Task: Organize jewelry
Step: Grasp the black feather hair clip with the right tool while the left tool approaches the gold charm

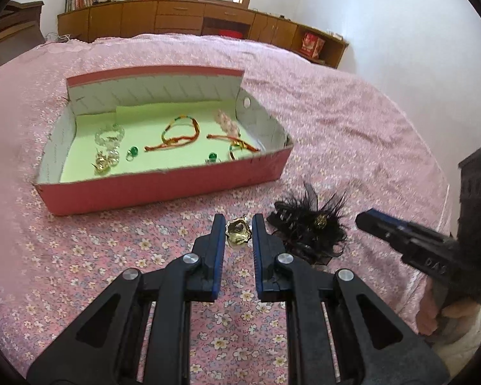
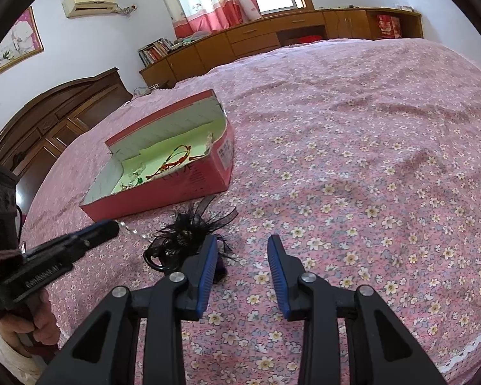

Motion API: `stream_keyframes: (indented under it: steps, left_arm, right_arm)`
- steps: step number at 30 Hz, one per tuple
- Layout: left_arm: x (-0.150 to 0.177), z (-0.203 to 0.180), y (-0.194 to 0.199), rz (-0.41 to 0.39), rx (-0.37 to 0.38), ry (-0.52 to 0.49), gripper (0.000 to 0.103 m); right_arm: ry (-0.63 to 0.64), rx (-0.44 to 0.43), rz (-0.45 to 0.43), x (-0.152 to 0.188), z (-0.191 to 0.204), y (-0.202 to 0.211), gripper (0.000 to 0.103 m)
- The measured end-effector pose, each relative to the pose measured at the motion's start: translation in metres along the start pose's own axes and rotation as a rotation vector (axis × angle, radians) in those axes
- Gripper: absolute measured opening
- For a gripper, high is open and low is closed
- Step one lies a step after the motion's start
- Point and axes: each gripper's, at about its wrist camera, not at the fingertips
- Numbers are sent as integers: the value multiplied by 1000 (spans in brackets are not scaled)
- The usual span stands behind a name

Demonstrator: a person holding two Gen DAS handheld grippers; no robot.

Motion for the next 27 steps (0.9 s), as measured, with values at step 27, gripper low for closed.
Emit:
stream_keyframes:
  steps: [27]
  left_arm:
    - [29,73,26,-10,-186,137,8]
  right_arm:
    - [97,-16,48,5,46,-29,66]
Point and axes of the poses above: each gripper's, at about its wrist camera, not at the fingertips, and y roughly against the way its jaws point, z to its left, x to its underside, and after that the axes turned 2 degrees about -x, right-handed
